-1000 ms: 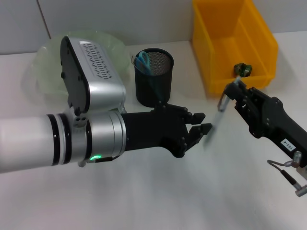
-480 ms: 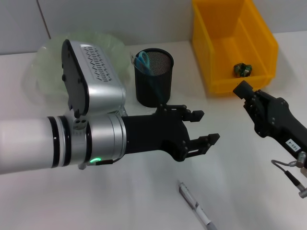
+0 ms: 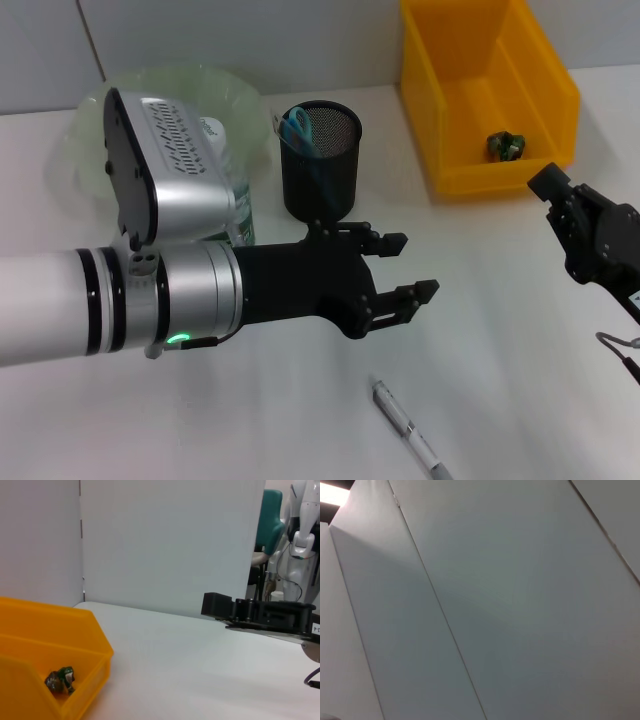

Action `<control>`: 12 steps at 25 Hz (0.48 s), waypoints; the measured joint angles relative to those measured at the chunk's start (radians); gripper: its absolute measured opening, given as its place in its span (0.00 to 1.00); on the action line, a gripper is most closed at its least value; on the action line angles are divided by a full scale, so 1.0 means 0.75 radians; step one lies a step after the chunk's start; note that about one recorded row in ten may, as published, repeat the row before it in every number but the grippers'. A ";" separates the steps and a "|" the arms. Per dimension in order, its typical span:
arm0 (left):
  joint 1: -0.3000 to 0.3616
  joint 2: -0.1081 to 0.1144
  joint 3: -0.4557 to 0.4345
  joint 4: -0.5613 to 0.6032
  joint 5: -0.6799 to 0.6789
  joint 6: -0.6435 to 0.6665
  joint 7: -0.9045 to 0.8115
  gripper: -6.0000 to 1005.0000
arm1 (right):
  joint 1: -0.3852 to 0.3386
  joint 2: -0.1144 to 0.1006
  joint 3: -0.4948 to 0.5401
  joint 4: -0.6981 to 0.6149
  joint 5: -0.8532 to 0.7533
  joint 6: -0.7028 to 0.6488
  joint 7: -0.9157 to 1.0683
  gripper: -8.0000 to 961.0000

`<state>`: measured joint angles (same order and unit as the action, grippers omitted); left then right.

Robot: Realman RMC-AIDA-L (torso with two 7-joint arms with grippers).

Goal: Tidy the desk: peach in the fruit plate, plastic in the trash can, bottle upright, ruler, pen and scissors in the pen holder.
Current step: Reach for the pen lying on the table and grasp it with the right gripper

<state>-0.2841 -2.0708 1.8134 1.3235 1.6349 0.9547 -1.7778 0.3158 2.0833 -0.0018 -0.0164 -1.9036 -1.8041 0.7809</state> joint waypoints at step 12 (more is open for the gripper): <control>0.028 0.004 0.010 0.164 0.274 0.202 -0.033 0.54 | -0.033 -0.005 -0.001 -0.103 0.007 -0.002 0.011 0.01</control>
<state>-0.2627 -2.0675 1.8207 1.4467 1.8401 1.1064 -1.8029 0.2908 2.0794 -0.0026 -0.0937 -1.8987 -1.8054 0.7892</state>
